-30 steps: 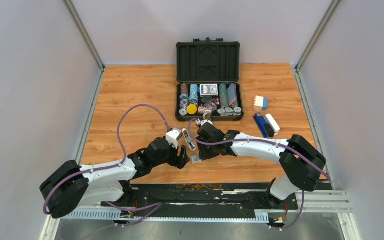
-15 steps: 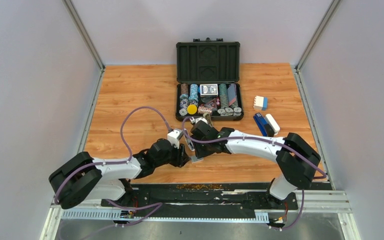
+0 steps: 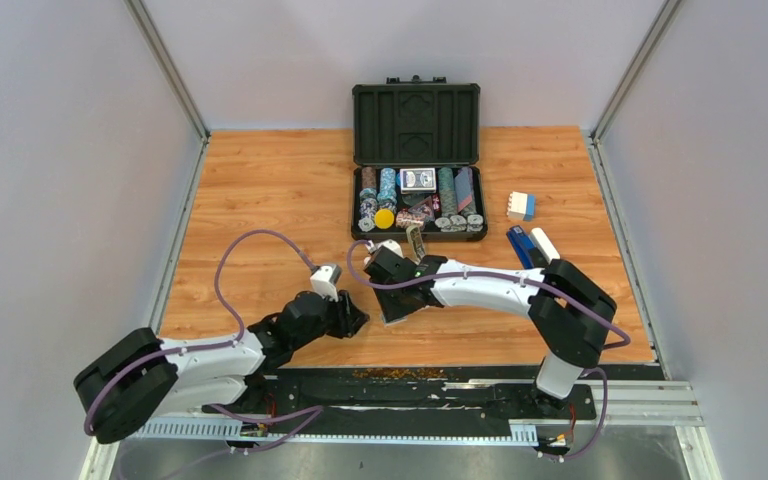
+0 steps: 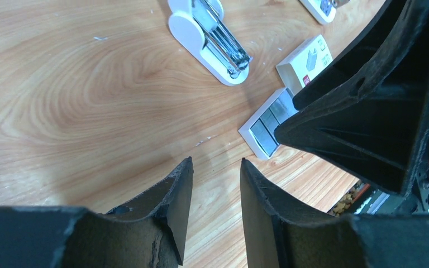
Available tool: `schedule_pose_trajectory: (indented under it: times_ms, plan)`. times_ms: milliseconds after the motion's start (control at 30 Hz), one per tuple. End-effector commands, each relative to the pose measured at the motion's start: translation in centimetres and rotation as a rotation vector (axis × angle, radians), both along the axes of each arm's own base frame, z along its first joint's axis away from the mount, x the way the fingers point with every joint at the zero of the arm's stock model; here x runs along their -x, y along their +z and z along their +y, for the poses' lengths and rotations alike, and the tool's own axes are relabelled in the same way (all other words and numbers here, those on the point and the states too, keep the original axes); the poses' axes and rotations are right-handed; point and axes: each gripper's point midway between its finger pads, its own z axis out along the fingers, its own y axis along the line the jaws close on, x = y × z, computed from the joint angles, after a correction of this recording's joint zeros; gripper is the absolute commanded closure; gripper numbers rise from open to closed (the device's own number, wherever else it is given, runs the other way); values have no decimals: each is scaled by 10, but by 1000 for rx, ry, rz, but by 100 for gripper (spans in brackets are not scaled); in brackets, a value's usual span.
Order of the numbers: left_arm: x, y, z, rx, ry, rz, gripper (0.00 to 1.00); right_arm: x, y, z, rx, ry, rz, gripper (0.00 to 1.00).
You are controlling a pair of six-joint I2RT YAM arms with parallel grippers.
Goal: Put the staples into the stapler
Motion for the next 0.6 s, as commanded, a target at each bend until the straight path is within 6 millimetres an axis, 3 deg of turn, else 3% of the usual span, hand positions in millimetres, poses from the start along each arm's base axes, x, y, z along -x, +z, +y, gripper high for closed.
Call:
schedule_pose_trajectory:
  times_ms: [0, 567]
  plan:
    - [-10, 11, 9, 37, 97, -31, 55, -6, 11, 12, 3, -14, -34, 63]
    - [-11, 6, 27, 30, 185, -23, 44, 1, -10, 14, 101, 2, -18, 57]
